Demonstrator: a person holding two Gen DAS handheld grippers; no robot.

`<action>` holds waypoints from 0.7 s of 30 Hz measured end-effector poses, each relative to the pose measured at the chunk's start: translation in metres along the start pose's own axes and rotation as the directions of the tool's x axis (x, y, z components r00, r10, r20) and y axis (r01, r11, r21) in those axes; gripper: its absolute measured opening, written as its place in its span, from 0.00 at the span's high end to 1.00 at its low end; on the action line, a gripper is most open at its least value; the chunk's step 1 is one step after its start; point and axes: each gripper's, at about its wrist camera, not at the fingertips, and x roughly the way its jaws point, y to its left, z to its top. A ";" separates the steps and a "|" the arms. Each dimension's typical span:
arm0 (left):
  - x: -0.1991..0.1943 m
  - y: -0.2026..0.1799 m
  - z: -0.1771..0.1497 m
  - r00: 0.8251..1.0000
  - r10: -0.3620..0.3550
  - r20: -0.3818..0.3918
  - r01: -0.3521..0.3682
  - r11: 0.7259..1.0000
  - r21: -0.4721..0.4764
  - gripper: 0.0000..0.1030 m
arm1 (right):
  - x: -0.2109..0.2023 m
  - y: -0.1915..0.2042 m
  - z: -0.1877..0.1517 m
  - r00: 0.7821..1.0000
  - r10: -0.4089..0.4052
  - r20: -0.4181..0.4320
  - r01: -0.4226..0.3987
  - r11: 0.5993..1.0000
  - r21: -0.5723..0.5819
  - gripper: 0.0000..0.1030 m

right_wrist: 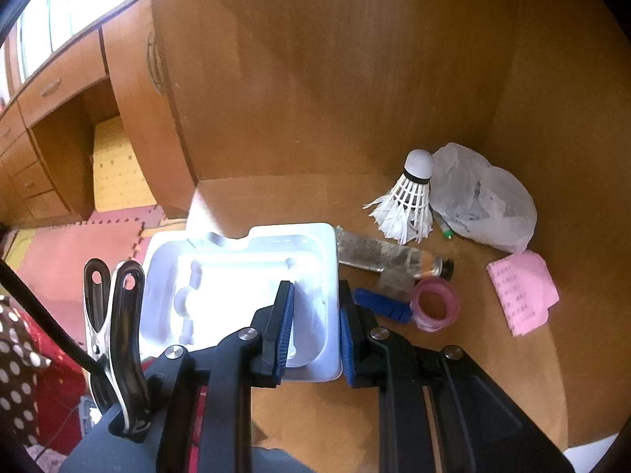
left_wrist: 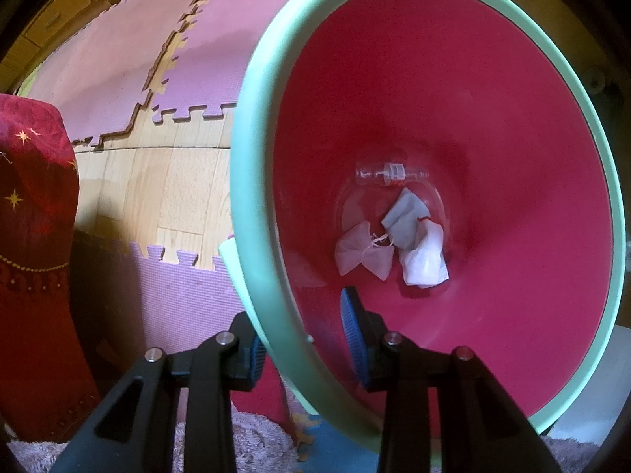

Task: Collect trash
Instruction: 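Lift the white tray with the right tool and carry it over the bucket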

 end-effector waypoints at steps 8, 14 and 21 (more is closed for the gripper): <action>0.000 0.000 0.003 1.000 -0.002 0.001 0.002 1.000 0.002 0.65 | -0.019 0.011 -0.020 0.998 0.049 0.026 -0.050 0.998 0.034 0.79; 0.000 0.000 0.003 1.000 -0.003 0.002 0.003 1.000 0.003 0.65 | -0.030 0.018 -0.037 0.995 0.089 0.039 -0.091 0.994 0.053 0.79; 0.000 -0.001 0.003 1.000 -0.002 0.004 0.002 1.000 0.005 0.65 | -0.034 0.032 -0.060 0.989 0.142 0.042 -0.144 0.988 0.050 0.79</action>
